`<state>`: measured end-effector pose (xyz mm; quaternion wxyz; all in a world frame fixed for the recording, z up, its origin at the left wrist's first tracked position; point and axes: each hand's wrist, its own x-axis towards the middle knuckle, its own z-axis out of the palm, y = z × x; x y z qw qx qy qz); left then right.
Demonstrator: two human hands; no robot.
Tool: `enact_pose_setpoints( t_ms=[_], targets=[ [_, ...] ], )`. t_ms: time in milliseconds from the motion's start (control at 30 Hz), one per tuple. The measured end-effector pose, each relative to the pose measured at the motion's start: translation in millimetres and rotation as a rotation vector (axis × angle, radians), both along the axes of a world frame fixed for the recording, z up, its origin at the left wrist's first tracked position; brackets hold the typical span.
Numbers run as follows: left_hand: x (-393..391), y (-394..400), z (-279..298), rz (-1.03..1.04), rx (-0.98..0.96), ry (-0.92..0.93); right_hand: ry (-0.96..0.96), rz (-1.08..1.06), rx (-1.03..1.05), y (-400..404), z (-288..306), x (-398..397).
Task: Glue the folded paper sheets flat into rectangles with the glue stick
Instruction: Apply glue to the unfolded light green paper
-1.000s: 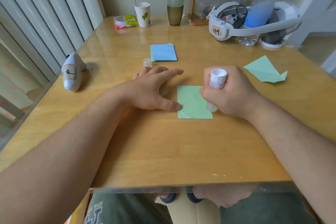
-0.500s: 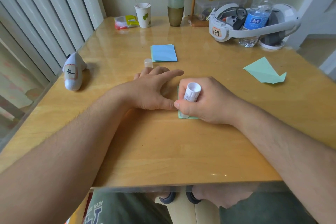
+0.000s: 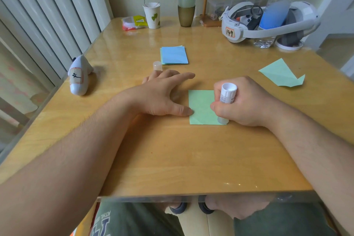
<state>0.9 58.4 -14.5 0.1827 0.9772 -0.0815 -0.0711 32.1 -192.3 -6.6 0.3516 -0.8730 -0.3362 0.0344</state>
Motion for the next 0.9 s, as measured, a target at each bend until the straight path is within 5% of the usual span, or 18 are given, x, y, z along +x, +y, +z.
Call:
enact_pose_setpoints(
  t_ms=[300, 500, 700, 900],
  targets=[
    [-1.3, -0.9, 1.4, -0.001, -0.005, 0.016, 0.002, 0.022, 0.005, -3.0, -2.9, 3.9],
    [-3.4, 2.1, 10.4, -0.001, -0.092, 0.085, 0.043, -0.087, 0.242, 4.6, 3.1, 8.9],
    [-2.7, 4.4, 5.5, 0.006, -0.070, 0.054, -0.028, -0.049, 0.024, 32.5, 24.8, 11.3],
    [0.7, 6.0, -0.1, 0.032, -0.076, -0.026, -0.027, -0.084, 0.069, 59.1, 11.2, 10.6]
  ],
)
